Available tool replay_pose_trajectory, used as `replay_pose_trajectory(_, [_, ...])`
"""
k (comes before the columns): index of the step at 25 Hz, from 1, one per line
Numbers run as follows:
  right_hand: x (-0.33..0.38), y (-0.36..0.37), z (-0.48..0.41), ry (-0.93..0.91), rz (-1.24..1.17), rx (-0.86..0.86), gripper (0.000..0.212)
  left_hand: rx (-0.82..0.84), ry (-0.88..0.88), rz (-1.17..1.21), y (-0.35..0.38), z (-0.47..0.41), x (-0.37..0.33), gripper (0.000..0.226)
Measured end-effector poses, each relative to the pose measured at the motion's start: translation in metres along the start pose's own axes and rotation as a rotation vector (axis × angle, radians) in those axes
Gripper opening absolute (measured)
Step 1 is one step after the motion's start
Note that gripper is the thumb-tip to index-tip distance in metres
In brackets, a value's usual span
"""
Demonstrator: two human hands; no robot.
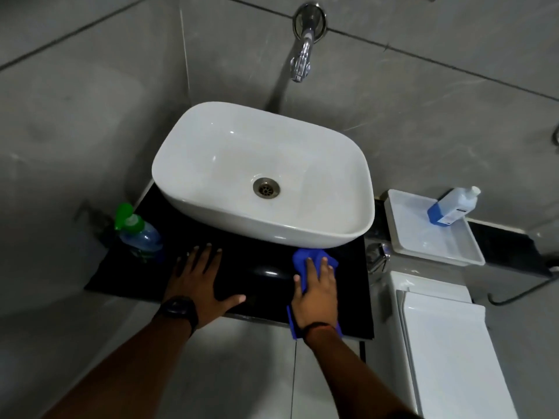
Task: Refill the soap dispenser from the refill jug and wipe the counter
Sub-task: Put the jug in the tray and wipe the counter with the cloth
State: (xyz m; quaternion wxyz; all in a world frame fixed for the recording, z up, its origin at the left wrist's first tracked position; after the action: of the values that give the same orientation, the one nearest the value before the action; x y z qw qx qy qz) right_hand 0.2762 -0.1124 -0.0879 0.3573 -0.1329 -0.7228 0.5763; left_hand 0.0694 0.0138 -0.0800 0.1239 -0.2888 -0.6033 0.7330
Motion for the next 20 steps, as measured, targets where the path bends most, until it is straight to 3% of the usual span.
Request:
replay_pose_trajectory(7, [0.095, 0.027, 0.007, -0.391, -0.194, 0.161, 0.049, -0.116, 0.059, 0.093, -0.005, 0.006, 0.017, 0.084])
replay_pose_trajectory(13, [0.042, 0.000, 0.002, -0.731, -0.174, 0.291, 0.046, -0.102, 0.087, 0.011, -0.008, 0.006, 0.009, 0.078])
replay_pose_trajectory(16, [-0.009, -0.015, -0.005, -0.621, -0.129, 0.202, 0.047, -0.055, 0.153, -0.024, -0.002, 0.003, -0.016, 0.082])
replay_pose_trajectory(20, [-0.049, -0.021, -0.015, -0.033, -0.059, 0.006, 0.047, -0.029, 0.138, -0.030, 0.007, 0.002, -0.027, 0.090])
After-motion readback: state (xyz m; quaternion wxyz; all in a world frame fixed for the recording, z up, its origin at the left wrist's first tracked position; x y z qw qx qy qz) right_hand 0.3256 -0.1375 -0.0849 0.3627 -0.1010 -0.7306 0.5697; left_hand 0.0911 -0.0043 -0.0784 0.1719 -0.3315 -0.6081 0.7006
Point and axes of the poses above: each hand's wrist, its own z-axis away from the middle knuckle, its own y-axis out of the palm, x = y × z, the point moved 1 cm from there along -z, towards the middle knuckle, and after that the axes turned 3 degrees about z, right-handed, at the moved point
